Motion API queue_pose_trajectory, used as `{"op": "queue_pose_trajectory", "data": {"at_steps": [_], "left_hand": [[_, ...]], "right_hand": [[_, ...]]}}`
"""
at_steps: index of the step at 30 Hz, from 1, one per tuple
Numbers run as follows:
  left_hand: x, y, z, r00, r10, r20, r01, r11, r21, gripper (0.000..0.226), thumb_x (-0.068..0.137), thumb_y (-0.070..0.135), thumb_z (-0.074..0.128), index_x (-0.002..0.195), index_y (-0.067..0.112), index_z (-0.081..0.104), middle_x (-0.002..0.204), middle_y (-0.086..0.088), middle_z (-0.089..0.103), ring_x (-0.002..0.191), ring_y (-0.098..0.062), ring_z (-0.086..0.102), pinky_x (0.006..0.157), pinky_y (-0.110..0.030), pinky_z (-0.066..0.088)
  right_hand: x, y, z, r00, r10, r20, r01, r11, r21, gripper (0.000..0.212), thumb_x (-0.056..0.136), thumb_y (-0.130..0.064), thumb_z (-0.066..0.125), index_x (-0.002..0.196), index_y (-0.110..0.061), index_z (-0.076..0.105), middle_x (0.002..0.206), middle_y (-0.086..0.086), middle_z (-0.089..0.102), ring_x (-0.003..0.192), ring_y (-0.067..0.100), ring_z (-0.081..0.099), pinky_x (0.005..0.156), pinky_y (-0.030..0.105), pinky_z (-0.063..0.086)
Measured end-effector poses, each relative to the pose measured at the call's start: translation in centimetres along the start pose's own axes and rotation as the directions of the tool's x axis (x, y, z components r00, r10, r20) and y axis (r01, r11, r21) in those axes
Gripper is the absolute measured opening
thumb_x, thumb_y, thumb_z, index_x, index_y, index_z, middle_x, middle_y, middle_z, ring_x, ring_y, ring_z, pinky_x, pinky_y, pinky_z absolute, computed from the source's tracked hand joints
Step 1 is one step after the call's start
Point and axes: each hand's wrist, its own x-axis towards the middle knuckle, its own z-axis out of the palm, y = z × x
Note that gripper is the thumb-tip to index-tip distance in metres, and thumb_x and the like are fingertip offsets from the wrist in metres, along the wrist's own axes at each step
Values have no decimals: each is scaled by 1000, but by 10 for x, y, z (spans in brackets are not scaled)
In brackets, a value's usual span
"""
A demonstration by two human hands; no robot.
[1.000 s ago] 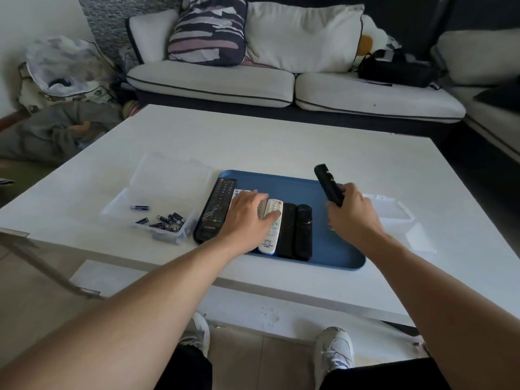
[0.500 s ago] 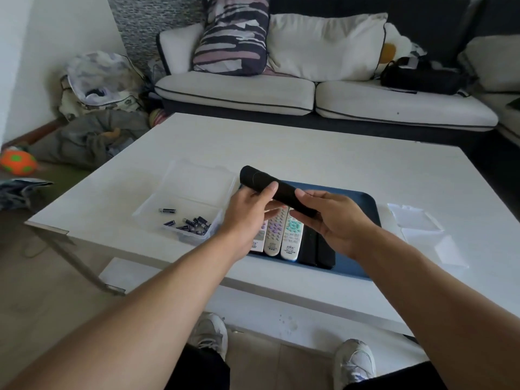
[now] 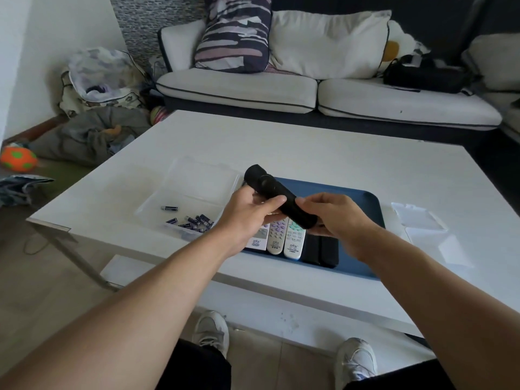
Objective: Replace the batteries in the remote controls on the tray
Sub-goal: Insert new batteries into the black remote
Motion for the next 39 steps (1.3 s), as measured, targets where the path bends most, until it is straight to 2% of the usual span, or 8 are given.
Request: {"op": "queue_pose_trajectory", "data": {"at_steps": [3, 5, 9, 16, 24, 29, 33, 39], "left_hand": [[-1, -4, 3, 999, -21, 42, 18, 998, 64, 28, 91, -4, 67, 117, -6, 56, 105, -24, 70, 94, -26, 74, 85, -39, 62], [-2, -7, 6, 996, -31, 86, 22, 995, 98, 32, 90, -4, 69, 118, -1, 55, 106, -24, 71, 93, -27, 74, 83, -40, 62], [-2, -11, 7, 990, -27, 138, 13, 995, 103, 35, 90, -4, 69, 119, 6, 53, 101, -21, 72, 93, -27, 75, 81, -39, 61], [-3, -12, 8, 983, -42, 178, 26, 996, 91, 39, 91, -6, 67, 123, 5, 48, 101, -19, 72, 95, -26, 74, 81, -40, 62], [0, -14, 9, 984, -65, 165, 58, 997, 50, 41, 90, -5, 68, 125, 2, 48, 103, -21, 73, 98, -34, 74, 88, -48, 60], [0, -17, 9, 988, -62, 143, 55, 997, 52, 38, 89, -5, 70, 120, 6, 50, 100, -20, 74, 95, -31, 75, 85, -46, 61], [0, -22, 10, 997, -26, 76, 13, 986, 165, 44, 83, -2, 77, 119, 7, 53, 102, -18, 72, 93, -28, 75, 80, -43, 62], [0, -22, 10, 999, -23, -31, 28, 988, 153, 47, 82, -5, 78, 120, 5, 53, 102, -15, 71, 91, -23, 75, 69, -33, 63]], "right_hand": [[0, 1, -2, 979, -173, -110, 158, 979, -129, 16, 88, -43, 72, 92, -28, 77, 79, -16, 73, 86, 10, 69, 84, 33, 56], [-2, -3, 1, 964, -251, -93, 230, 955, -187, 12, 91, -39, 69, 93, -32, 78, 75, -23, 70, 80, 2, 65, 76, 23, 49], [-6, -6, 6, 962, -271, -10, 263, 942, -209, 15, 94, -31, 66, 98, -30, 80, 84, -14, 76, 76, 2, 69, 71, 19, 50], [-8, -6, 5, 971, -237, -27, 229, 958, -172, 13, 92, -29, 69, 98, -30, 80, 83, -14, 76, 79, 3, 71, 61, 9, 46], [-6, -8, 7, 987, -152, -53, 147, 986, -80, 10, 89, -29, 72, 93, -29, 81, 84, -9, 78, 82, 11, 73, 70, 20, 54], [-4, -9, 11, 988, -130, -80, 120, 986, -116, 11, 88, -28, 71, 88, -29, 81, 78, -10, 76, 70, 5, 68, 60, 16, 49], [-2, -8, 17, 986, -120, -118, 99, 980, -172, 13, 87, -26, 67, 82, -29, 79, 54, -18, 64, 44, -4, 54, 42, 11, 40], [1, -3, 22, 974, -192, -117, 147, 938, -315, 21, 92, -30, 59, 88, -33, 79, 74, -8, 72, 62, 9, 57, 60, 24, 48]]}}
